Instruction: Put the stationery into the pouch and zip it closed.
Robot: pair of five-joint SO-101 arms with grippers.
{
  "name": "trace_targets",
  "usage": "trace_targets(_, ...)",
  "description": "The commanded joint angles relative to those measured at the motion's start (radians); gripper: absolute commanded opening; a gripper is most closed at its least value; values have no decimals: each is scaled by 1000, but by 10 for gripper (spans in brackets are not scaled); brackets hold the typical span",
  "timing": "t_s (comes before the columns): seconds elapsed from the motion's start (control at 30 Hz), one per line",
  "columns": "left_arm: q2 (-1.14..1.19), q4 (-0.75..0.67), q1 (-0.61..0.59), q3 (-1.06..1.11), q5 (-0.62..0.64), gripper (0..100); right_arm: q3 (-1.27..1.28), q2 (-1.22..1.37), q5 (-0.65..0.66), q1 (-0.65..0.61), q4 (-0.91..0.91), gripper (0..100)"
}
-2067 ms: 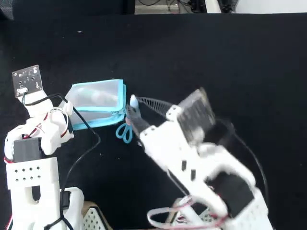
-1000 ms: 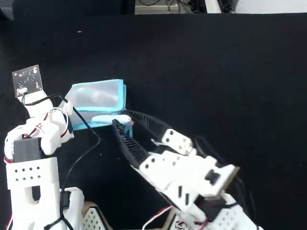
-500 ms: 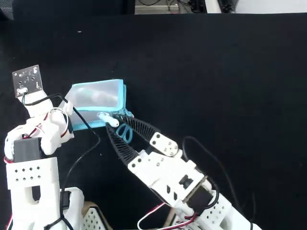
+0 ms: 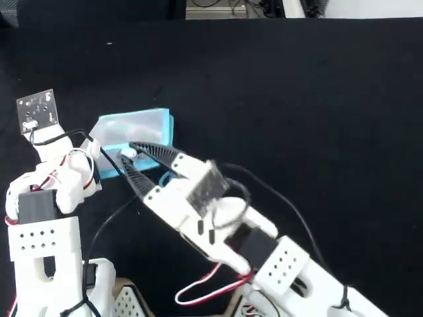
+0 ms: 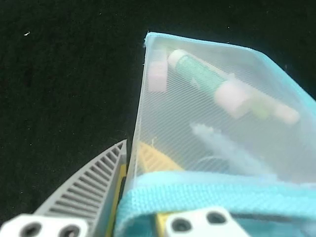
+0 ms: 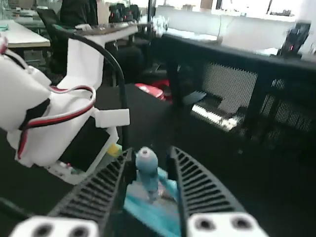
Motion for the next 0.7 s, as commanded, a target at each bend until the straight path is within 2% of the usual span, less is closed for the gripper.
trace_targets(0.0, -6, 3, 10, -25, 0, 30, -151, 16, -124, -29, 239, 266)
trace_targets(0.2, -6, 3, 10, -25, 0, 30, -357, 16, -167, -75, 505, 269)
trace_targets(0.33, -6, 3, 10, -24, 0, 30, -510, 16, -163, -51, 664, 270)
trace_targets(0.53, -6, 3, 10, -24, 0, 30, -694, 16, -163, 172, 878, 269)
trace_targets(0.67, -6, 3, 10, -24, 0, 30, -645, 30, -161, 367, 1031, 269)
